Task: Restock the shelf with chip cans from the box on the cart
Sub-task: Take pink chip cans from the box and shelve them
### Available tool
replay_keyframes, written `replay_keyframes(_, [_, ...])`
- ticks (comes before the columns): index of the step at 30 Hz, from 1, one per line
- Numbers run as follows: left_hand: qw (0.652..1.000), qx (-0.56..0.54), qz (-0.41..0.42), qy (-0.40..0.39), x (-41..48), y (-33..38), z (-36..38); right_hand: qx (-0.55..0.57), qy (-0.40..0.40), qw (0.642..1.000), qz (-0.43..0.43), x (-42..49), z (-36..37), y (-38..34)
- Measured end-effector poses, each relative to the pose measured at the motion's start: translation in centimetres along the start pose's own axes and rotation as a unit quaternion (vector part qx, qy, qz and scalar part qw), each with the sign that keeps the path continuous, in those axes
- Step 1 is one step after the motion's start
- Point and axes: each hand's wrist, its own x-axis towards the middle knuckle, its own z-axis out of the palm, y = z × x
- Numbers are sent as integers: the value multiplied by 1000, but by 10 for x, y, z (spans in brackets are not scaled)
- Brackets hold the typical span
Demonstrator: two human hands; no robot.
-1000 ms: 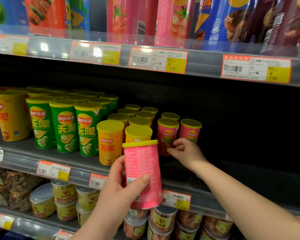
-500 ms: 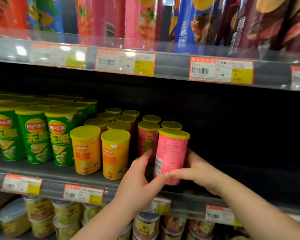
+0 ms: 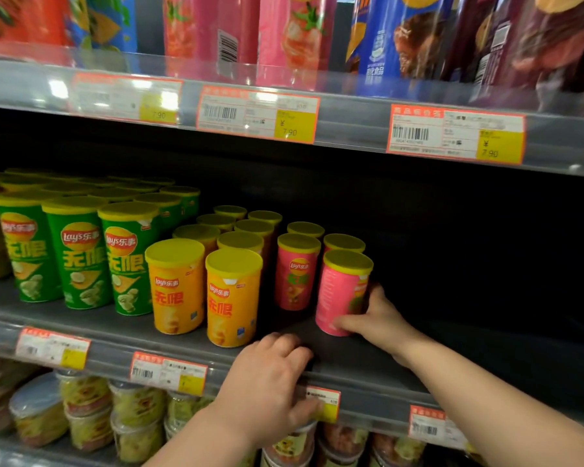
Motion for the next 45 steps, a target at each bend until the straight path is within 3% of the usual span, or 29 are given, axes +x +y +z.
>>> replay_keyframes(3, [1000, 1, -6, -5, 0, 1, -1, -1, 35, 999, 1, 3, 4, 2])
replay_keyframes(7, [1000, 7, -10, -9, 0, 1, 2, 24, 11, 1000, -2, 5, 8, 1])
replay_keyframes(25, [1000, 22, 6, -5, -1, 1, 2, -2, 63, 997, 52, 48, 7, -5])
replay_keyframes(28, [1000, 27, 6, -8, -1, 2, 1, -4, 126, 992, 24, 47, 0, -10])
replay_keyframes(31, [1000, 28, 5, -10, 0, 2, 1, -107, 186, 975, -60, 44, -14, -31])
replay_keyframes(37, [999, 29, 1, -15, -1, 3, 1, -442, 51, 876, -185, 43, -10, -75])
replay_keyframes(41, [1000, 18, 7, -15, -1, 0, 5, -489, -12, 856, -166, 47, -1, -85])
replay_keyframes(45, [1000, 14, 5, -17, -1, 0, 6, -500, -18, 852, -152, 48, 0, -87])
